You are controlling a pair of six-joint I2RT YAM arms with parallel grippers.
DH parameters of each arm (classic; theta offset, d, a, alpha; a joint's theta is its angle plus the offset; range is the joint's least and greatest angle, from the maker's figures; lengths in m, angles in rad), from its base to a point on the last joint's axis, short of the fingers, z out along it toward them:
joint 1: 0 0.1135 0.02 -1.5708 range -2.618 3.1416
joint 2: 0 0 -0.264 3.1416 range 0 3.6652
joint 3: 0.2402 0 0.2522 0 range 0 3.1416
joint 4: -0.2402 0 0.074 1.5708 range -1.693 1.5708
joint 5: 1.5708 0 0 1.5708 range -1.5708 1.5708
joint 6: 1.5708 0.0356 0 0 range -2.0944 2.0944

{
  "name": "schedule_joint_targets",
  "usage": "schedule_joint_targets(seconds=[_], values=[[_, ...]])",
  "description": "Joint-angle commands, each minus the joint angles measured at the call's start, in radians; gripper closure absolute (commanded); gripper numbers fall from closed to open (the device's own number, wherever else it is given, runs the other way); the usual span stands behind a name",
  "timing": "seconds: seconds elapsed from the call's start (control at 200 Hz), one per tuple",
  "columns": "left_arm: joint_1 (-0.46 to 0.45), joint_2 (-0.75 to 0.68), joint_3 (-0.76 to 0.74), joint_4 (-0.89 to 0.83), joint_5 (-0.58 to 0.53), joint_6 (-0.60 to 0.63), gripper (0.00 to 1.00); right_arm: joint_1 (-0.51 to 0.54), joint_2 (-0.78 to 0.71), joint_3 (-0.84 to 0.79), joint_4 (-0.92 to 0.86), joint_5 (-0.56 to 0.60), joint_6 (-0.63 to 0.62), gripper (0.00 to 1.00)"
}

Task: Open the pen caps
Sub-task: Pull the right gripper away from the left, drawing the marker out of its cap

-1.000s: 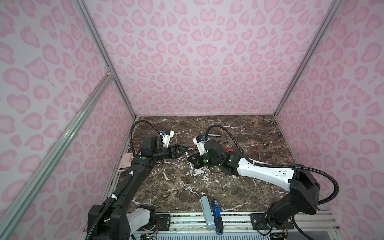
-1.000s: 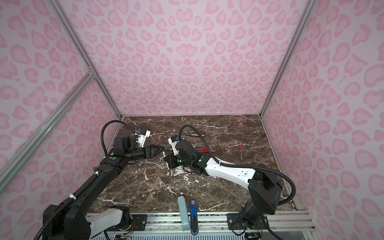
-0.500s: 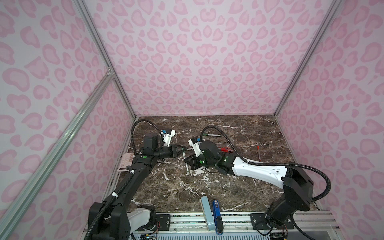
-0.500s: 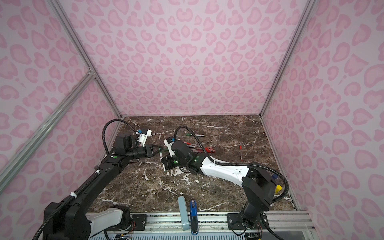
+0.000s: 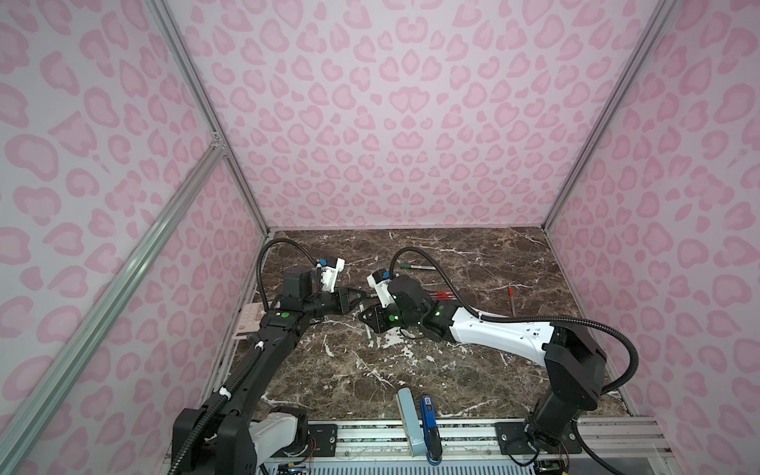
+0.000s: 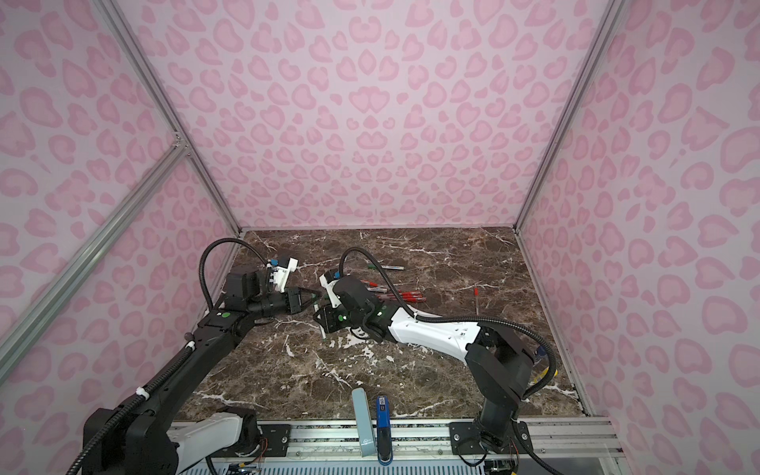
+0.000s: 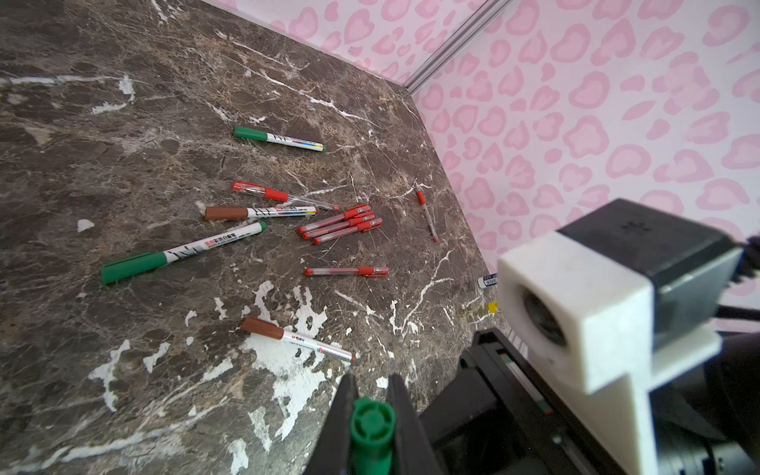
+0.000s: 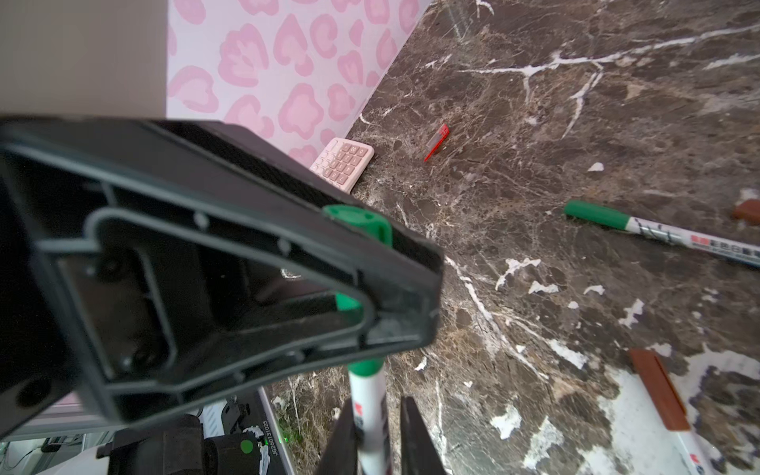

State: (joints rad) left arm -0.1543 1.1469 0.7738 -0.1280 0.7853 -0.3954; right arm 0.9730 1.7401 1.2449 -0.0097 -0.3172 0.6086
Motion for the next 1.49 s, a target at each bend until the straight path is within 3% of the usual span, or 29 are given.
schedule_joint_targets(seconds=[0.0,0.2,0.795,0.92,1.125,1.305,1.49], values=[[0.001,-0.008,0.007,0.006,0.003,0.010,0.97,-0.002,0.019,0.009,-0.019,-0.007,-0.009,0.87],[0.001,-0.010,-0.001,0.023,0.006,0.005,0.97,-0.002,0.018,-0.024,0.015,-0.017,0.004,1.00],[0.066,0.007,0.094,-0.041,-0.023,0.014,0.97,0.034,-0.020,-0.199,0.089,-0.015,0.046,1.00],[0.070,0.027,0.127,-0.097,-0.102,0.087,0.97,0.022,-0.032,-0.199,0.067,-0.010,0.036,1.00],[0.074,0.120,0.219,-0.247,-0.361,0.227,0.97,-0.013,-0.142,-0.239,0.019,0.032,0.018,1.00],[0.078,0.260,0.318,-0.343,-0.520,0.335,0.97,-0.041,-0.301,-0.298,-0.106,0.145,-0.005,1.00],[0.078,0.442,0.433,-0.424,-0.594,0.367,0.97,-0.091,-0.410,-0.315,-0.264,0.195,-0.041,1.00]])
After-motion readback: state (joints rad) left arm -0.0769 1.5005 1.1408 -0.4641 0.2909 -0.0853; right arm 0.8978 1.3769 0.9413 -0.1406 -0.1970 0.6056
